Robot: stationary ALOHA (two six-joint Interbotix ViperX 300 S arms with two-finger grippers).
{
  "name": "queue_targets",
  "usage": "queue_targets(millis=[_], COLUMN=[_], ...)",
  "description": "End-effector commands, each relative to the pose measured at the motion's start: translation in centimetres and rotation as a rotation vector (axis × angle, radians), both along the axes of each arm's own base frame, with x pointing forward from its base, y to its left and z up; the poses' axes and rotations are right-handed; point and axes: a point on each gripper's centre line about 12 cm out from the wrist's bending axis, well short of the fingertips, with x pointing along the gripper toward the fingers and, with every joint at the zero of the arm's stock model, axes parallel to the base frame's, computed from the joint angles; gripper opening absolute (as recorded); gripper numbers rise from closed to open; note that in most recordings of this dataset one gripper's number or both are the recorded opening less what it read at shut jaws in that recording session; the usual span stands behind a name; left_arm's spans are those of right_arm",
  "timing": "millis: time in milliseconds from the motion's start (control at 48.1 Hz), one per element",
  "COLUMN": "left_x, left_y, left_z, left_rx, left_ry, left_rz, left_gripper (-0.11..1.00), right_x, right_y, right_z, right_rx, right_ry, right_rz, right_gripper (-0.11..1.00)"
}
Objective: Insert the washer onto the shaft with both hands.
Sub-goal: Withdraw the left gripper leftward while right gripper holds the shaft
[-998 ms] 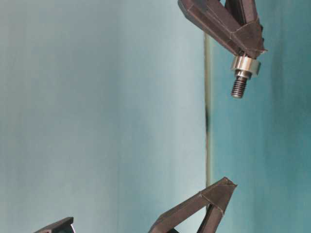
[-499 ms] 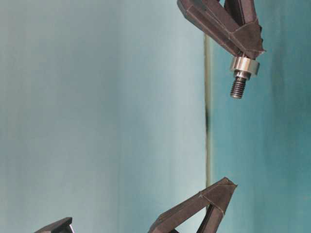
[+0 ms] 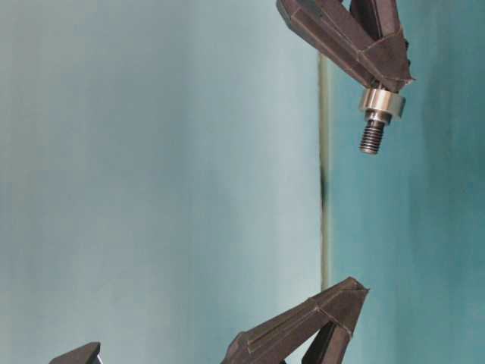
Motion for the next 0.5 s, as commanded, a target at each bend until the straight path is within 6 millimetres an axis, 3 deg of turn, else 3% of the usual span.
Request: queue_targets(millis=[0, 291, 478], left_x=[0.35, 0.44, 0.44], left_y=[-0.08, -0.03, -0.03], left_z=[0.94, 0.99, 0.99], left_rx=[0.002, -0.001, -0.002], left_ry=[-0.031, -0.032, -0.032], left_rz=[-0.004, -0.001, 0.0], left_gripper=[0.12, 0.27, 0.47], right_x=[0.28, 0.27, 0.27], right_y=[0.12, 0.11, 0.17], right_z=[0.82, 0.8, 0.82], right_rx=[0.013, 0.014, 0.013], right_ry=[-0.03, -0.028, -0.03], right_rz=[-0.001, -0.002, 0.001], right_gripper=[0.0, 0.0, 0.0])
